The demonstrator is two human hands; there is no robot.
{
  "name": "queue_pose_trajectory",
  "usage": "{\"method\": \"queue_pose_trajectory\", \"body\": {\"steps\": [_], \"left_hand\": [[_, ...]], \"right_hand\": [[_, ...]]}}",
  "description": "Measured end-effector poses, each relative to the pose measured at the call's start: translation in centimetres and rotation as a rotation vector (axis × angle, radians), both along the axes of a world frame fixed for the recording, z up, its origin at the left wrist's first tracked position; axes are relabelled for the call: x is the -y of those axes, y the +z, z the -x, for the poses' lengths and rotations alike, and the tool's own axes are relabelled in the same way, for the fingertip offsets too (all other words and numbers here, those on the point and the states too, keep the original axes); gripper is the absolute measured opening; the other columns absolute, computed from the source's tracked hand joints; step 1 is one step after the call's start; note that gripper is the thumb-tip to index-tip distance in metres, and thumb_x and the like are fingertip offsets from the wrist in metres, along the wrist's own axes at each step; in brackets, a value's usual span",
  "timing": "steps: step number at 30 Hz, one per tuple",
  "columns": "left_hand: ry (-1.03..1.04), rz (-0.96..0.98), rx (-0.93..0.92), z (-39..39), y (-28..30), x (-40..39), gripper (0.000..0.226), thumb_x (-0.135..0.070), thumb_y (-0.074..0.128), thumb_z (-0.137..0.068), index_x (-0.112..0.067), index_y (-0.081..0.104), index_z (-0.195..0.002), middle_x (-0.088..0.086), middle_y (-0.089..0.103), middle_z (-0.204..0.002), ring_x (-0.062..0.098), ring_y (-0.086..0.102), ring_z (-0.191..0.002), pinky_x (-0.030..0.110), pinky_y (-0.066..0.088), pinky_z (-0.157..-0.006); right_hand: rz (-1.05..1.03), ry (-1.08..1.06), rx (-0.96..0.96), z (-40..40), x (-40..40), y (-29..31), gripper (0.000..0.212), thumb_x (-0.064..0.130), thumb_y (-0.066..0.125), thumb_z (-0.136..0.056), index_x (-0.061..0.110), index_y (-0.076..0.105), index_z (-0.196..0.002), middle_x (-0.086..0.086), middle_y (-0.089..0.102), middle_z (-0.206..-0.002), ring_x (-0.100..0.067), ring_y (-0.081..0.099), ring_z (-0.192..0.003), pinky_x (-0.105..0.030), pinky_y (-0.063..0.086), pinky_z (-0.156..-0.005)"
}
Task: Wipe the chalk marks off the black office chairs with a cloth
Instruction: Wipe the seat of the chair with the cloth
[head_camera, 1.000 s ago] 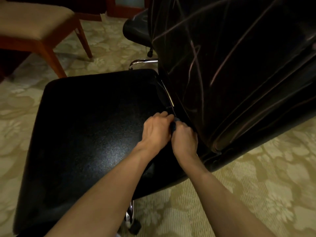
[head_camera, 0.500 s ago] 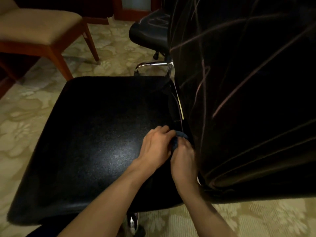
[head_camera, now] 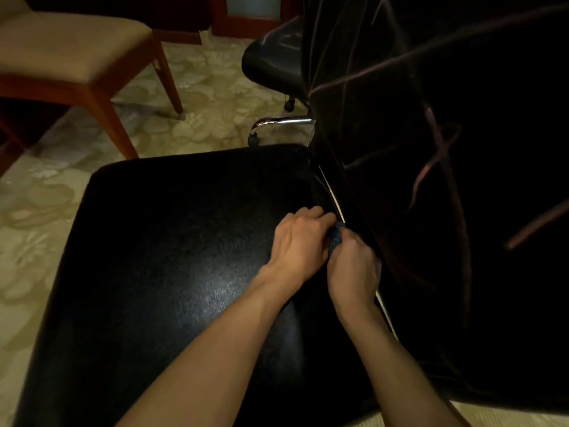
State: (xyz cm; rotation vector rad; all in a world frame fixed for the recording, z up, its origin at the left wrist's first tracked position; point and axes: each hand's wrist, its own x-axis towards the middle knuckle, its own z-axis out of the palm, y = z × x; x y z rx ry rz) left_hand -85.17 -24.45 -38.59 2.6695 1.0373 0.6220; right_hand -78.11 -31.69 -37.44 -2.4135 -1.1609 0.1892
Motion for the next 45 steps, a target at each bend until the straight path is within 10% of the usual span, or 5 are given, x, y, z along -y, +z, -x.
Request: {"method": "queue_pose_trajectory", "body": {"steps": [19,31,45], "left_hand": [[0.440,0.005,0.055,0.3,-1.6,-16.1,0.031,-0.025,0.058,-0.090,-0.027,0.061,-0.121,-0.002,0.062,-0.116,0.024,0.050,-0.110,0.043,0.039,-0.093],[0.617,0.320,0.031,7.1,1.1,-20.2,0.026,-0.030,0.060,-0.090,-0.030,0.066,-0.115,0.005,0.069,-0.113,0.029,0.060,-0.113,0.033,0.035,-0.086],[0.841,0.150,0.031,20.9,0.7,-24.3,0.024,-0.018,0.059,-0.090,-0.015,0.066,-0.113,0.020,0.067,-0.111,0.041,0.061,-0.108,0.041,0.049,-0.084]], "right_hand": [[0.004,0.165,0.083,0.3,-18.5,-1.2,0.030,0.022,0.042,-0.102,0.014,0.058,-0.127,-0.011,0.065,-0.121,-0.030,0.062,-0.111,-0.034,0.044,-0.088],[0.109,0.441,0.147,3.8,-23.3,-1.3,0.029,0.018,0.042,-0.100,0.015,0.057,-0.125,-0.012,0.060,-0.124,-0.035,0.060,-0.110,-0.035,0.042,-0.080],[-0.036,0.711,0.247,17.8,-29.9,-1.1,0.027,0.008,0.046,-0.096,0.011,0.058,-0.121,-0.009,0.058,-0.122,-0.034,0.061,-0.108,-0.037,0.047,-0.087]]}}
